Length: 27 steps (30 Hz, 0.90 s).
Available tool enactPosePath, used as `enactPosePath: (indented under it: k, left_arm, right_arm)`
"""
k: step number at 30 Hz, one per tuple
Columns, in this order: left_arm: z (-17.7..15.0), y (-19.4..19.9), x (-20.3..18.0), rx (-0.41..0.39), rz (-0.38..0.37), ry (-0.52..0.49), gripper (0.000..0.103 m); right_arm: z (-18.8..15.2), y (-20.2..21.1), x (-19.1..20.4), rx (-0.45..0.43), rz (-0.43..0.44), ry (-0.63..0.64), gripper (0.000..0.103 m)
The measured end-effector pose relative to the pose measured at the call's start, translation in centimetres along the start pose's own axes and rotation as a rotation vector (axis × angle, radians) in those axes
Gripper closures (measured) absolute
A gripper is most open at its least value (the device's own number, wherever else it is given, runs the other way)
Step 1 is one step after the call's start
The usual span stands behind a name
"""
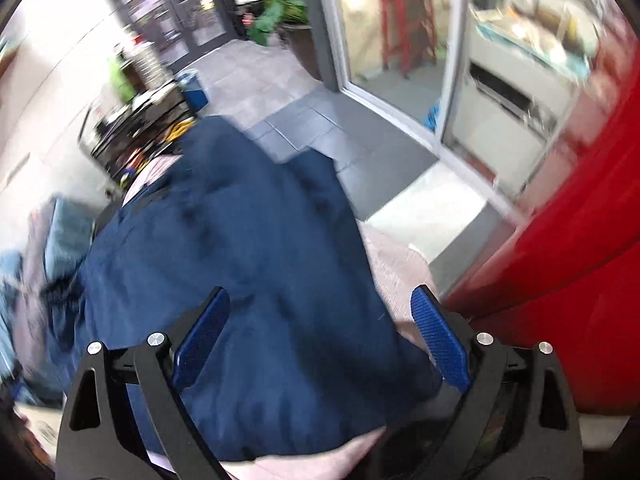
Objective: Fold large clothes
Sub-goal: 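Lay the navy bundle down on the pink blanket and open both grippers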
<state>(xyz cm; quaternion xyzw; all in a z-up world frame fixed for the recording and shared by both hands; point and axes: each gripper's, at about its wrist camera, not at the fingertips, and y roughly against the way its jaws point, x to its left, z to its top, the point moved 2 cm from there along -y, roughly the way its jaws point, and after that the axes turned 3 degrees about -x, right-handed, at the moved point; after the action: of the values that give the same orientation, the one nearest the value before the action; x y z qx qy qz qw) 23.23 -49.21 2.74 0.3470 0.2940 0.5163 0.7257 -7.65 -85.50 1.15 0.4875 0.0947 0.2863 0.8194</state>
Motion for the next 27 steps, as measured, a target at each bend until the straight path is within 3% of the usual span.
enactPosePath:
  k: [2,5,8,14,17,21,27]
  left_arm:
    - [-1.4,0.7,-2.3,0.023,-0.021,-0.054,0.006]
    - [-3.8,1.6,-5.9,0.041,-0.071,-0.138,0.006]
    - [-5.6,2.2,-8.8,0.070,-0.113,-0.202,0.006]
    - [-7.2,3.1,-10.4,0.117,-0.172,-0.199,0.006]
    - [-8.2,3.5,-10.8,0.139,-0.149,-0.221,0.006]
    - [-8.8,3.1,-10.8,0.161,-0.062,-0.248,0.006]
    - [-9.4,2.8,-10.7,0.188,-0.052,-0.266,0.006]
  right_arm:
    - [-0.9,1.4,2.5,0.011,0.010,0.102,0.006]
    - [-3.1,2.7,5.9,0.054,0.056,0.231,0.006]
    - [-5.4,4.2,9.2,0.074,0.044,0.344,0.006]
    - [-9.5,6.2,12.8,0.103,0.047,0.444,0.006]
    - [-11.0,6.9,13.6,0.100,0.026,0.485,0.006]
    - [-12.0,7.3,13.7,0.095,0.005,0.500,0.006]
    - [-12.1,7.4,13.7,0.101,0.001,0.492,0.006]
